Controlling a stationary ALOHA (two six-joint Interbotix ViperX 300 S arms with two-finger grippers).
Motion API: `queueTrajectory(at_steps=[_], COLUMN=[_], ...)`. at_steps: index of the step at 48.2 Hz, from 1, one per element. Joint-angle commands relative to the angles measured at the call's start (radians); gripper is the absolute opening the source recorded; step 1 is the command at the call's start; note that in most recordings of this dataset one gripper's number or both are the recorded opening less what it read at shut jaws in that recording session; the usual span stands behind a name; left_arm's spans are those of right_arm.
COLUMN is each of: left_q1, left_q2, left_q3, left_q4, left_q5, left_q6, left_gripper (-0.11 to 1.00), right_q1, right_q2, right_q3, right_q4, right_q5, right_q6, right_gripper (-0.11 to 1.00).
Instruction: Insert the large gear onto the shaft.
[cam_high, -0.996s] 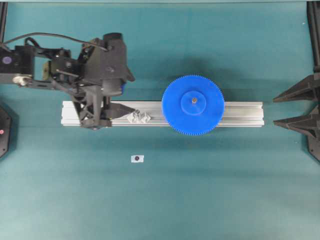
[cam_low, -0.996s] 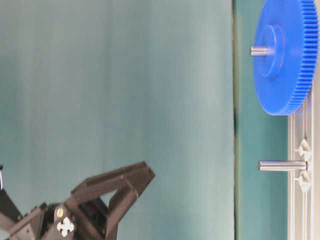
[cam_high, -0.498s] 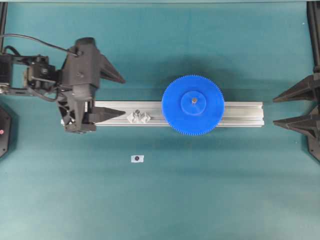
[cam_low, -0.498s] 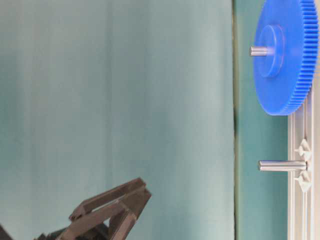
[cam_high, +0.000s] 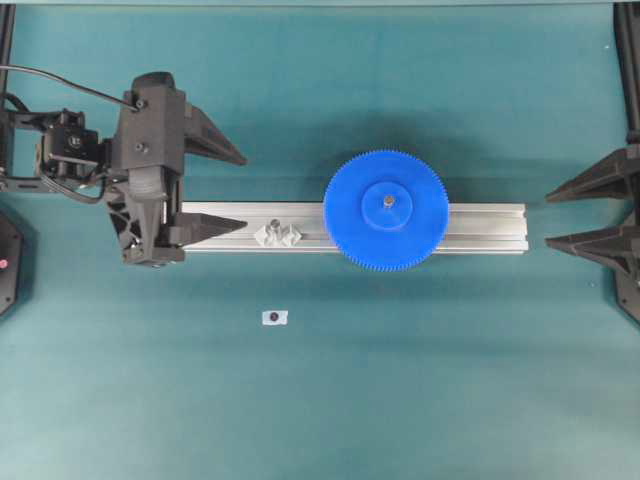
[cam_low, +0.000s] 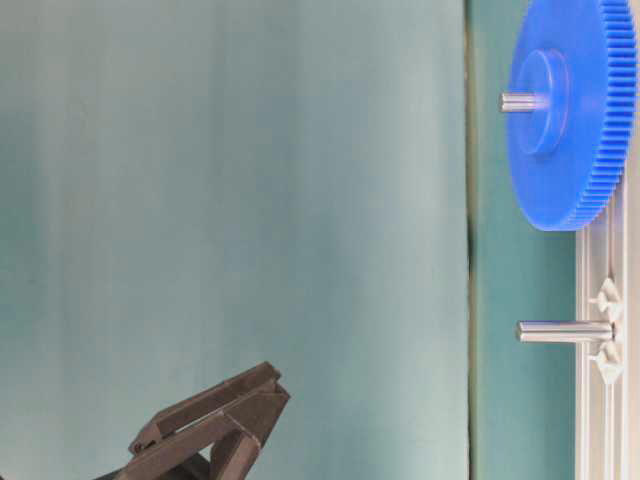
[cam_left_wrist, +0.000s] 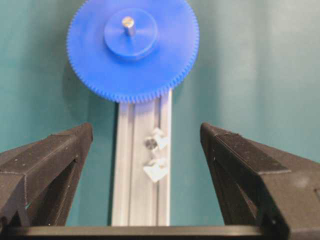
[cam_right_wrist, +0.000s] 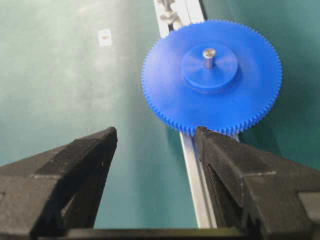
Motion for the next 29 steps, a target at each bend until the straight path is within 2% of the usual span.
queueTrajectory(at_steps=[1, 29], left_q1=[-0.003, -0.011], left_q2=[-0.009, -0.011], left_q3=[-0.008, -0.006], left_q4=[0.0, 0.0], left_q5=[-0.017, -0.018], left_q6=[-0.002, -0.002], left_gripper=[0.89, 0.89], right_q1=[-0.003, -0.023], right_q2=[0.008, 0.006], right_q3=[-0.009, -0.008], right_q4=[-0.002, -0.002], right_q5=[-0.009, -0.028], right_q6=[0.006, 0.005], right_gripper=[0.73, 0.73])
